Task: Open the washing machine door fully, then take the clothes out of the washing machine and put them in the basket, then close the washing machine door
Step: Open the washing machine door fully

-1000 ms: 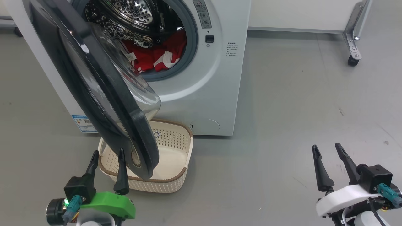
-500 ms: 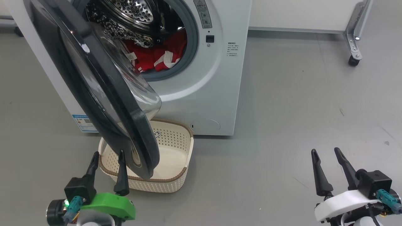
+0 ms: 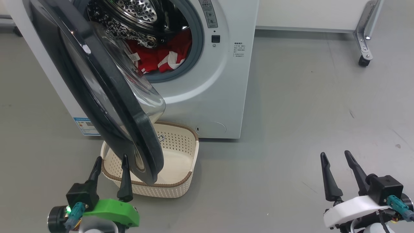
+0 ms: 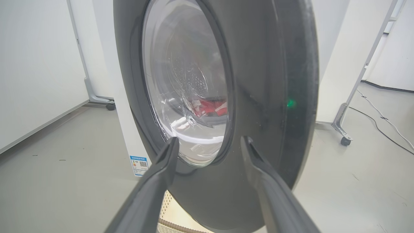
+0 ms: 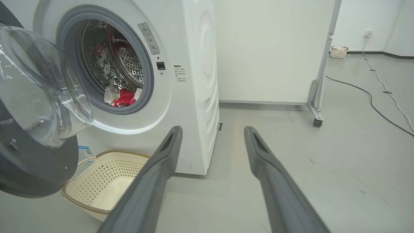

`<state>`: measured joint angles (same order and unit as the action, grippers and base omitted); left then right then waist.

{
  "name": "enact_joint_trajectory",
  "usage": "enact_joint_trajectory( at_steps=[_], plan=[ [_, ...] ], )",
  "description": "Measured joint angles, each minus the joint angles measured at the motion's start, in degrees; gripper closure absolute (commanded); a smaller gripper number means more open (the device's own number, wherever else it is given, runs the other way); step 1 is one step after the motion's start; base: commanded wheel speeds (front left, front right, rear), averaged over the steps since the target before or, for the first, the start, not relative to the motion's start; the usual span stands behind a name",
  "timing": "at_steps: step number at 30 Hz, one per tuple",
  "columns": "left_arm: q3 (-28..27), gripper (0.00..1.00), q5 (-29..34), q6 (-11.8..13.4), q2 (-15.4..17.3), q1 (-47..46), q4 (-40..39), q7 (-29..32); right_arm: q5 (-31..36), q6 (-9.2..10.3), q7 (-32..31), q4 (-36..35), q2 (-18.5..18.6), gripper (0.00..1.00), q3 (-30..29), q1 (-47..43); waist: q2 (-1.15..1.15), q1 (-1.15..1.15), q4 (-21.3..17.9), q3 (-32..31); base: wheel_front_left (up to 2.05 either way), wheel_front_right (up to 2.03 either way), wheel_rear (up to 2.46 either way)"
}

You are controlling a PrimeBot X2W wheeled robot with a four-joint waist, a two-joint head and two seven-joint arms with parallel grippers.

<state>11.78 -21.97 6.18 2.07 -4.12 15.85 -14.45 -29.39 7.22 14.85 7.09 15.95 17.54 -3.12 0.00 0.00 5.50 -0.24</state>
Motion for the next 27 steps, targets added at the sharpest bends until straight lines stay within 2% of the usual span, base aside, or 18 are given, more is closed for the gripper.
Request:
enact_joint_trajectory(
  at_steps=[1, 2, 4, 15, 27],
  plan=[
    [0.00, 0.00, 0.00, 0.00, 0.00, 0.00, 0.00, 0.00, 0.27, 0.00, 0.00, -0.02, -0.02, 0.00, -0.01, -0.01, 0.00, 0.00, -0.02, 0.02, 0.00, 0.00, 0.00],
    [-0.01, 0.14, -0.01, 0.00, 0.00, 0.00, 0.00, 0.00, 0.31, 0.00, 0.00, -0.07, -0.07, 0.00, -0.03, -0.02, 0.00, 0.00, -0.03, 0.03, 0.00, 0.00, 0.00],
    [0.00, 1.00, -0.01, 0.00, 0.00, 0.00, 0.02, 0.00, 0.32, 0.00, 0.00, -0.16, -0.14, 0.00, -0.08, -0.07, 0.00, 0.00, -0.04, 0.03, 0.00, 0.00, 0.00],
    [-0.12, 1.00, 0.00, -0.53, 0.00, 0.00, -0.37, 0.00, 0.80, 0.00, 0.00, -0.33, -0.64, 0.00, -0.35, -0.83, 0.00, 0.00, 0.05, 0.00, 0.00, 0.00, 0.00],
    [-3.48, 1.00, 0.33, -1.44, -0.01, -3.97, -8.33, 0.00, 1.49, 0.00, 0.01, -0.68, -0.77, 0.00, -0.74, -0.83, 0.00, 0.00, 0.21, -0.15, 0.00, 0.00, 0.00]
  ],
)
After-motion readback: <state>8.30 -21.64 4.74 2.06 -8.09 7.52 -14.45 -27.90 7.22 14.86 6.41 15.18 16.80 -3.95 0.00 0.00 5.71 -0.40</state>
